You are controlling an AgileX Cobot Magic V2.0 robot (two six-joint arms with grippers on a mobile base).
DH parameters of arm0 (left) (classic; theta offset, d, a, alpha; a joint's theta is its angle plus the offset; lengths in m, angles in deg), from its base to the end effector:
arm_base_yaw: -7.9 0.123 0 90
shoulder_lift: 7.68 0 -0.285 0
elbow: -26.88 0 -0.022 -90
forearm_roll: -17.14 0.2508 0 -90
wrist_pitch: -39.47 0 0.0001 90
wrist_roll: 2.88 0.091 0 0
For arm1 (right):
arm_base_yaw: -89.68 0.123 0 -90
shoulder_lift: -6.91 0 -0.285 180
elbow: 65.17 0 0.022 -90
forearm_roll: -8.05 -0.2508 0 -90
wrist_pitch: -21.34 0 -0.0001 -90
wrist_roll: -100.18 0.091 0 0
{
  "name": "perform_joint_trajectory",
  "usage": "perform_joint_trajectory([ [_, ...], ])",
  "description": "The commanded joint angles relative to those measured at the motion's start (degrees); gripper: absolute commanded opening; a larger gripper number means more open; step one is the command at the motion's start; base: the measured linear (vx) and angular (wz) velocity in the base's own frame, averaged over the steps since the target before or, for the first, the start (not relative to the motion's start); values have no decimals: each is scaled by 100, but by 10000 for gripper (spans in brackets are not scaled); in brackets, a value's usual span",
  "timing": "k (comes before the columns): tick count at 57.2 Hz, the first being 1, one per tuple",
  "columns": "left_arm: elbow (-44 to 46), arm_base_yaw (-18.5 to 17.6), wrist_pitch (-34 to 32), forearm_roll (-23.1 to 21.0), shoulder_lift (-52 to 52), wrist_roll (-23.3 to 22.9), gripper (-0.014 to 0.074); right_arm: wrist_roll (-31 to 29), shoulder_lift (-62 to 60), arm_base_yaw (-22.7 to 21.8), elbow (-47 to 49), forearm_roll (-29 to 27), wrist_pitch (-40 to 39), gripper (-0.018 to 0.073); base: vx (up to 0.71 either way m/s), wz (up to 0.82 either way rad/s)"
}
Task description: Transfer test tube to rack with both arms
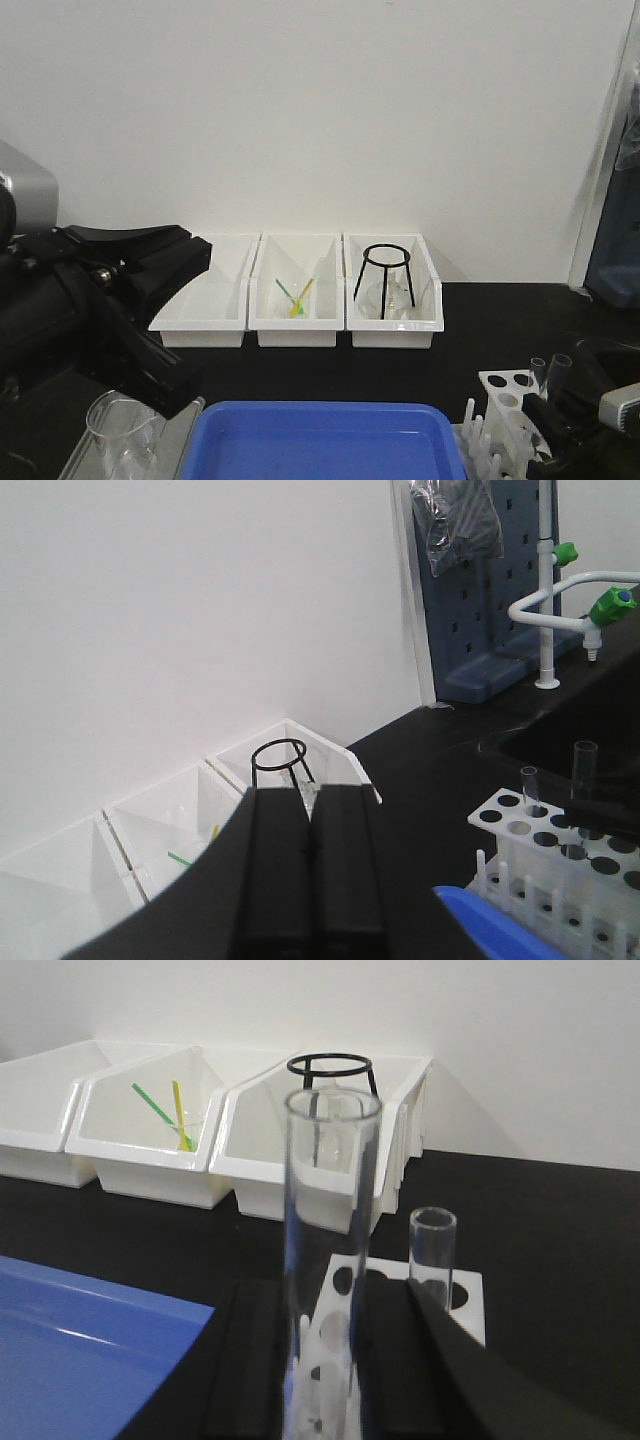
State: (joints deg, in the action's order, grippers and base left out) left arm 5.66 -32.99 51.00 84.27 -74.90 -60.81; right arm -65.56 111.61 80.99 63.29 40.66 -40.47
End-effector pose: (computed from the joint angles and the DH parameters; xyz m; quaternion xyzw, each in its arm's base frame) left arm 0.1842 -0.1372 0.4099 0.2455 0.6821 -0.1252 0.6774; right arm 0.2761 0.0015 0.1658 -0.1200 0.7431 0.1231 0.6467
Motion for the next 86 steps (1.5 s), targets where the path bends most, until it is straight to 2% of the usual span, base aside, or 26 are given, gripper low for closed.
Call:
perform_joint_trajectory([
  [1, 185, -8, -125, 46, 96, -42, -8, -113, -52, -29, 134, -78, -481, -6, 0, 0],
  [10, 185, -8, -125, 41, 96, -42, -8, -281, 129, -29, 134, -84, -534, 5, 0, 0],
  [16, 185, -8, -125, 36, 96, -42, -8, -416, 135, -29, 134, -84, -538, 48, 0, 0],
  [23, 185, -8, -125, 36, 96, -42, -8, -416, 135, -29, 134, -78, -651, 147, 0, 0],
  [36, 185, -8, -125, 36, 96, -42, -8, -410, 135, -29, 134, -78, -882, 403, 0, 0],
  [41, 185, -8, -103, 37, 96, -42, -8, -386, 120, -29, 134, -78, -993, 462, 0, 0],
  [46, 185, -8, -77, 37, 96, -42, -8, -322, -15, -29, 129, -78, -966, 480, 0, 0],
  [59, 185, -8, 80, -11, 96, -42, -8, -20, -1116, -29, 129, -98, -662, 476, 0, 0],
  [67, 185, -8, 417, -384, 96, -21, -8, 662, -2376, -29, 129, -79, 442, 439, 0, 0],
  [71, 185, -8, 645, -618, 96, 39, -8, 1039, -3160, -29, 129, -5, 1316, 388, 0, 0],
  [76, 90, -8, 856, -1125, 96, 566, -8, 1525, -4138, -29, 129, 413, 2541, 281, 0, 0],
  [79, -26, -8, 862, -1592, 96, 989, -8, 1894, -4647, -29, 129, 869, 3181, 176, 0, 0],
  [85, -362, -8, 822, -2599, 96, 2180, -8, 2803, -5674, -29, 9, 1925, 4153, -15, 0, 0],
  [86, -433, -8, 805, -2815, 96, 2412, -8, 3024, -5843, -29, -40, 2190, 4251, -15, 0, 0],
])
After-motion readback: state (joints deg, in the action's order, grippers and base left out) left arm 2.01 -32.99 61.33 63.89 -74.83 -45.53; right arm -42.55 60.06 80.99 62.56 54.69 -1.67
